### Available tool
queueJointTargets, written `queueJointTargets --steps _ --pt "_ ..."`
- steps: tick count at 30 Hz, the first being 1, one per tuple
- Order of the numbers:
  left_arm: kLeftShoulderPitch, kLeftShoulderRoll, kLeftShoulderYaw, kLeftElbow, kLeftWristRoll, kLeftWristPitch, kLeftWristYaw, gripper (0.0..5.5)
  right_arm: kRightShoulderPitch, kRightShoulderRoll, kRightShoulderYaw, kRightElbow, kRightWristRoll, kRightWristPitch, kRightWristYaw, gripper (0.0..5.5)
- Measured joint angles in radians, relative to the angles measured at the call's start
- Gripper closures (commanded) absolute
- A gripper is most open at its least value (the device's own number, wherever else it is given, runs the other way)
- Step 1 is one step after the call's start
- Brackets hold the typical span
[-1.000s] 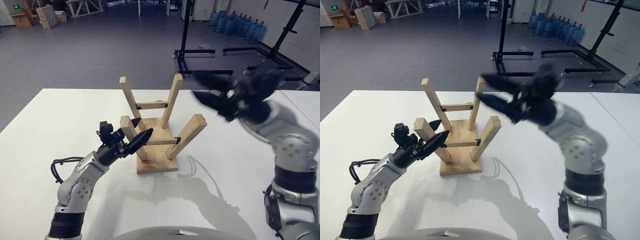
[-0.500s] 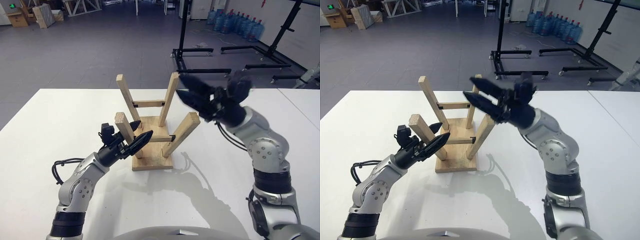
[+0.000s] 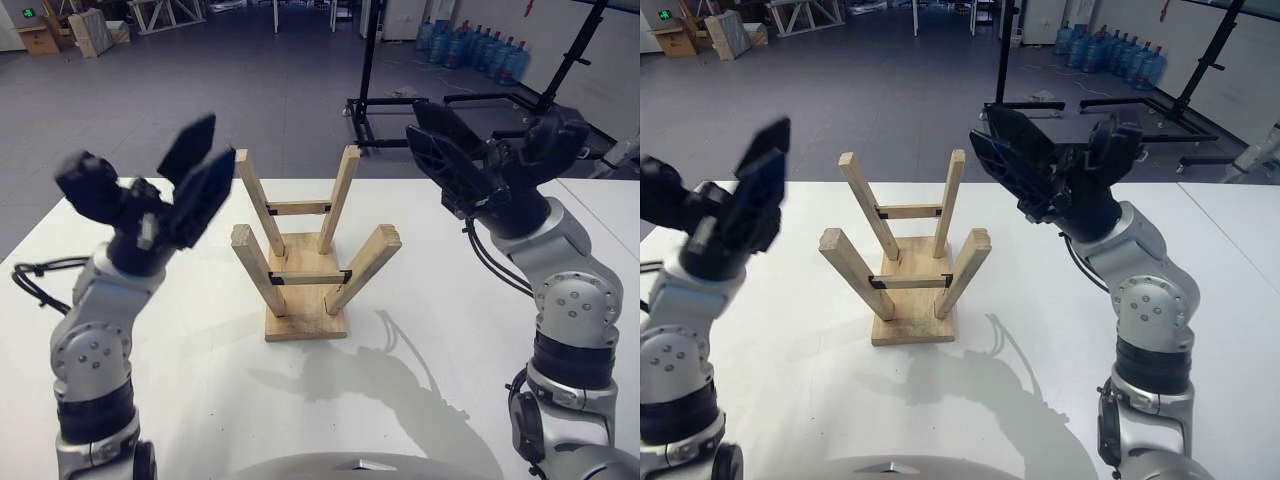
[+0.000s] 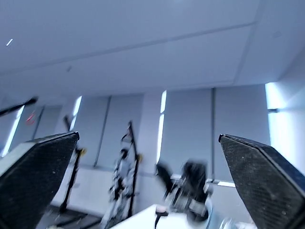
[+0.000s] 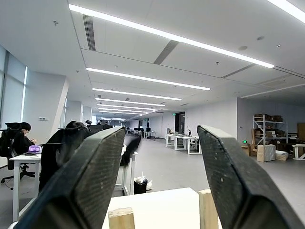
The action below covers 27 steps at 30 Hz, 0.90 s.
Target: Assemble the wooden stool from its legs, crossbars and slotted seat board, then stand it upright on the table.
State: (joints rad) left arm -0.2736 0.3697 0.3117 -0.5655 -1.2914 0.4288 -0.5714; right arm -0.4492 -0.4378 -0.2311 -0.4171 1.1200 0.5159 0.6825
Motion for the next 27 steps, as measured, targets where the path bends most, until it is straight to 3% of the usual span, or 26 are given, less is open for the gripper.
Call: queueJointTargets --steps 6,10,15,27 --pt "-0.223 0.078 -0.138 0.024 0.016 0.122 0.126 0.10 0.008 0.005 0.047 -0.005 -0.042 -0.001 0.022 2.73" --pt "-0.092 0.152 -0.288 0.092 0.197 0.193 0.065 0.10 0.045 -0.052 0.108 0.002 -0.106 0.037 0.065 2.73" --pt "-0.030 0.139 -0.318 0.102 0.264 0.096 -0.036 0.10 0.089 -0.118 0.230 0.062 -0.253 0.073 0.133 2.73" --pt "-0.099 0.051 -0.345 0.136 0.318 0.101 0.048 0.10 0.092 -0.116 0.241 0.098 -0.316 0.088 0.160 2.73"
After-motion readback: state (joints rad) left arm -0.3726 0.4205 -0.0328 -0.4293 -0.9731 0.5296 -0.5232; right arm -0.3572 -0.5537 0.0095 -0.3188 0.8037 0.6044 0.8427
